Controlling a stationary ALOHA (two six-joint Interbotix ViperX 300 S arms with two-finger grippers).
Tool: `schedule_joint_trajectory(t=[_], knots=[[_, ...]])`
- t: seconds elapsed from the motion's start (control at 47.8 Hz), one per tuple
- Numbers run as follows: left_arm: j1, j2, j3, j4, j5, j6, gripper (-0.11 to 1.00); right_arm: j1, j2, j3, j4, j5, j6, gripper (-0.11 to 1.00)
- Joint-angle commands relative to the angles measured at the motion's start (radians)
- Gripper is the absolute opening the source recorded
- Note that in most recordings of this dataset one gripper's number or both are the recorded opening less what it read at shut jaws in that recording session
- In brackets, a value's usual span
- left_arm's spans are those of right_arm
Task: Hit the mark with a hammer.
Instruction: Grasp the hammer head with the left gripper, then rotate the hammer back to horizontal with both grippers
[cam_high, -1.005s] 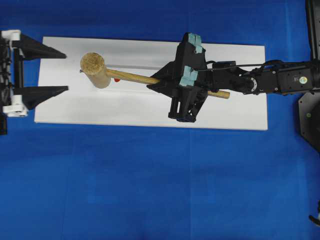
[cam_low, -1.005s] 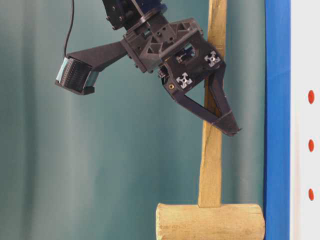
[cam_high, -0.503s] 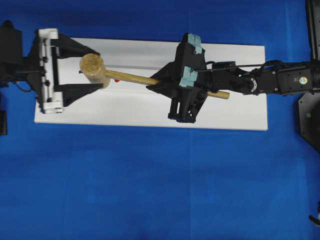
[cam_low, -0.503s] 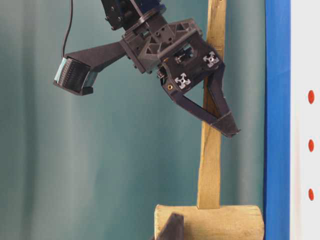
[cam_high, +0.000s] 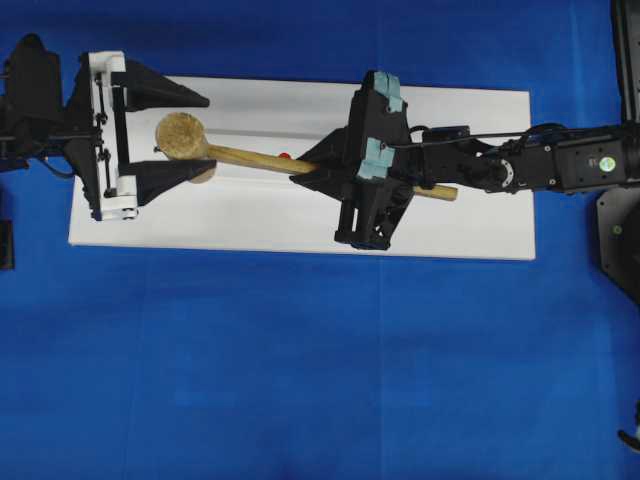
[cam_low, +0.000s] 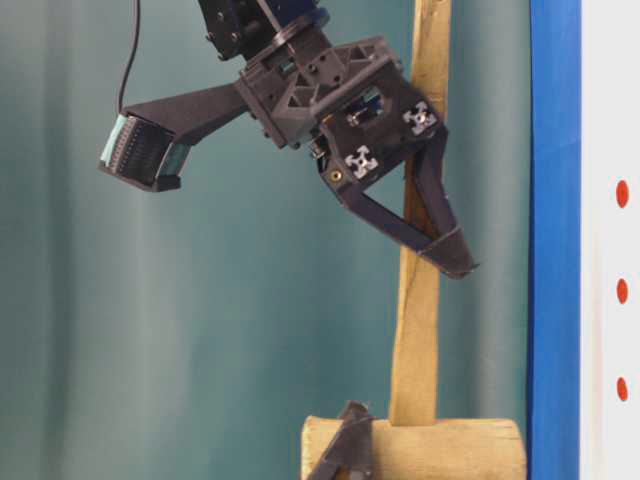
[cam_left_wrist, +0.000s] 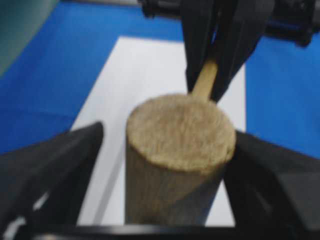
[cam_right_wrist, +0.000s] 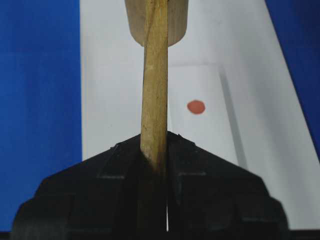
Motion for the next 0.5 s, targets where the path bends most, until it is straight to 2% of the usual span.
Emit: schedule_joint_trajectory(t=[0.0,0.105,0.126,0.482], knots=[[0.002,0.0,-0.029,-0.002,0.015,-0.002,0.74,0.003,-0.017,-0.038,-0.003,-0.005,-0.002,0.02],[-0.003,-0.002,-0.029,-0.002,0.018,-0.002,0.47,0.003,-0.017,-0.041,-0.003,-0.005,-0.002,0.02],[-0.006,-0.002,-0.029,-0.002,0.018,-0.002,0.45,0.003,-0.018,-0.043,-0.003,-0.003,-0.002,0.02],[-0.006,-0.025,-0.017,-0.002,0.018,0.0,0.46,0.003,-0.017,-0.052,-0.003,-0.005,-0.002,0.02]])
